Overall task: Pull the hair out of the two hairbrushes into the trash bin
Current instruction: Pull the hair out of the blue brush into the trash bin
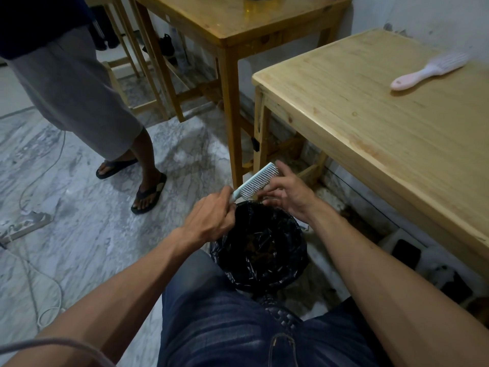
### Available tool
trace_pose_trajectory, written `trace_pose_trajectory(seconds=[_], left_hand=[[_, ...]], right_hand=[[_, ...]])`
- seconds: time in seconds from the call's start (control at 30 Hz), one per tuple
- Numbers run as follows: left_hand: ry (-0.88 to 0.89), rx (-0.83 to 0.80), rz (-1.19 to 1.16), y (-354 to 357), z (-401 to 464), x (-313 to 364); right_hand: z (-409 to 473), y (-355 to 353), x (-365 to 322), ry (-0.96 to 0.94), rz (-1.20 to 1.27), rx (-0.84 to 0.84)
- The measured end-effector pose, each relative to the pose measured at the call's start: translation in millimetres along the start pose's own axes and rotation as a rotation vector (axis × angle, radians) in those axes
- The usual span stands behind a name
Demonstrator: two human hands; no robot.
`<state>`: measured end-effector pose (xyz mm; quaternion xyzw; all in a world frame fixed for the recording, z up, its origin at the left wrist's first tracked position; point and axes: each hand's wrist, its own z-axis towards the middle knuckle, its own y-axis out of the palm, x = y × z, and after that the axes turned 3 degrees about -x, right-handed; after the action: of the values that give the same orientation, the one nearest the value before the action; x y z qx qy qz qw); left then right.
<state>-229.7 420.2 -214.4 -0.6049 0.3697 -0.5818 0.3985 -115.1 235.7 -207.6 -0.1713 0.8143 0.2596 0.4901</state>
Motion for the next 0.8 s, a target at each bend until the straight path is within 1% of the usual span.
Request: trace_pose_trajectory(seconds=[0.07, 0.13, 0.23, 0.3, 0.37, 0.47, 0.53, 0.6, 0.67, 0.73, 0.8], left_hand=[[0.028, 0.026, 0.016, -3.0, 0.2, -0.5], [0.043, 0.038, 0.034, -5.2, -0.1, -3.7], [0.027, 0.031, 0.047, -7.4, -0.7, -13.6], [-0.007, 0.019, 0.074, -5.8, -3.4, -20.8], [-0.058, 0.012, 0.091, -2.5, -7.2, -26.5], [-0.158, 0.013, 0.105, 1.4, -11.5, -35.5], [-0.211, 0.018, 0.078, 1.7, -12.7, -40.9], [-0.247, 0.016, 0.048, 0.4, -11.4, -42.4], [-0.274, 0.008, -0.013, -1.4, -8.4, -39.0], [-0.287, -0.017, -0.160, -4.2, -5.7, -30.7], [-0.284, -0.050, -0.330, -6.4, -5.0, -21.1]], right_hand=[[-1.4, -2.2, 0.0, -0.002, -0.028, -0.070], [-3.6, -2.6, 1.7, 0.031, -0.107, -0.095], [-3.1, -6.1, 6.7, 0.019, -0.204, 0.035], [-3.5, -9.4, 5.9, -0.034, -0.157, 0.115], [-4.8, -14.4, 3.1, -0.076, -0.061, 0.158], [-8.7, -19.8, -2.0, -0.094, 0.020, 0.175], [-10.1, -22.1, -0.9, -0.086, 0.004, 0.169], [-9.7, -23.3, 4.2, -0.045, -0.131, 0.149], [-10.0, -20.9, 10.3, 0.034, -0.373, 0.083], [-9.2, -13.3, 15.2, 0.115, -0.565, 0.003], [-5.5, -3.6, 17.5, 0.140, -0.580, -0.014]])
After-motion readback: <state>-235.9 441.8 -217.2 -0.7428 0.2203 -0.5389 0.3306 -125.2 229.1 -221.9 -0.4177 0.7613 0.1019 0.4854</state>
